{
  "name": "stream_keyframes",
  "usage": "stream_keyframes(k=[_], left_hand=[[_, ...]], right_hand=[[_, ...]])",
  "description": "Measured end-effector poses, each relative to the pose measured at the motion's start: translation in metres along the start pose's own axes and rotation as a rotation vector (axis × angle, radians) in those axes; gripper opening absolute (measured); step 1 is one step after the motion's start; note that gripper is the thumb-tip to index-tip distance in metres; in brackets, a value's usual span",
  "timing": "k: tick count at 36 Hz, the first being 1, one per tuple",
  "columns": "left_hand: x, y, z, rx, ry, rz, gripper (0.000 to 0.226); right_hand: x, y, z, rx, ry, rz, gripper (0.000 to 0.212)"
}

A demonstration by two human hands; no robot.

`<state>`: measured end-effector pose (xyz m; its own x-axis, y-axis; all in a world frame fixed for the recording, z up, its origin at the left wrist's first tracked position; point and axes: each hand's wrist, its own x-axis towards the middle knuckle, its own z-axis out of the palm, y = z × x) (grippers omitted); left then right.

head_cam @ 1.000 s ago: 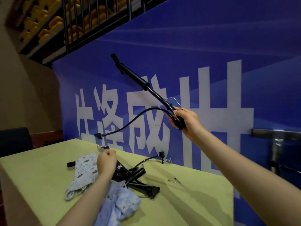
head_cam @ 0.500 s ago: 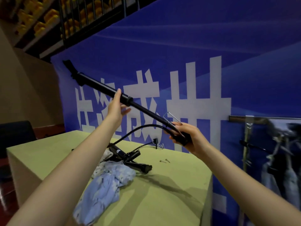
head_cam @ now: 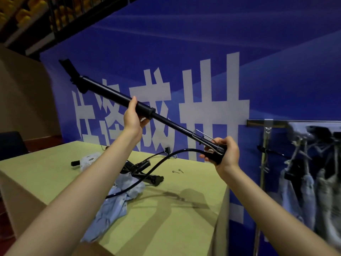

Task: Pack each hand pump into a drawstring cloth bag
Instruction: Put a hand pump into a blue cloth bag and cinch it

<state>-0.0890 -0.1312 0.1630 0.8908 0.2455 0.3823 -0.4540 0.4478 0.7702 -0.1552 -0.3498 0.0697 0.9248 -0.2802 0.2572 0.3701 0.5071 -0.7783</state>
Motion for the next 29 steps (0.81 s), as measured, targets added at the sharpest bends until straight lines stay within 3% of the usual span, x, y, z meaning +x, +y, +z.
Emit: stream_keyframes(k=[10, 21, 26, 29], left_hand=[[-0.017, -0.014, -0.002, 0.076, -0.033, -0.020, 0.025], [-0.044, -0.033, 0.011, 0.154, -0.151, -0.029, 0.030], [-0.055, -0.040, 0.018, 0.169, -0.203, -0.015, 0.015], [-0.062, -0.043, 0.021, 0.167, -0.226, -0.015, 0.018]], right_hand=[[0.004, 0.011, 0.008, 0.010, 0.116, -0.010, 0.030], [0.005, 0.020, 0.004, 0.155, 0.095, 0.103, 0.033], [0.000, 0.020, 0.007, 0.176, 0.106, 0.111, 0.033], [0.000, 0.020, 0.008, 0.186, 0.109, 0.103, 0.032]])
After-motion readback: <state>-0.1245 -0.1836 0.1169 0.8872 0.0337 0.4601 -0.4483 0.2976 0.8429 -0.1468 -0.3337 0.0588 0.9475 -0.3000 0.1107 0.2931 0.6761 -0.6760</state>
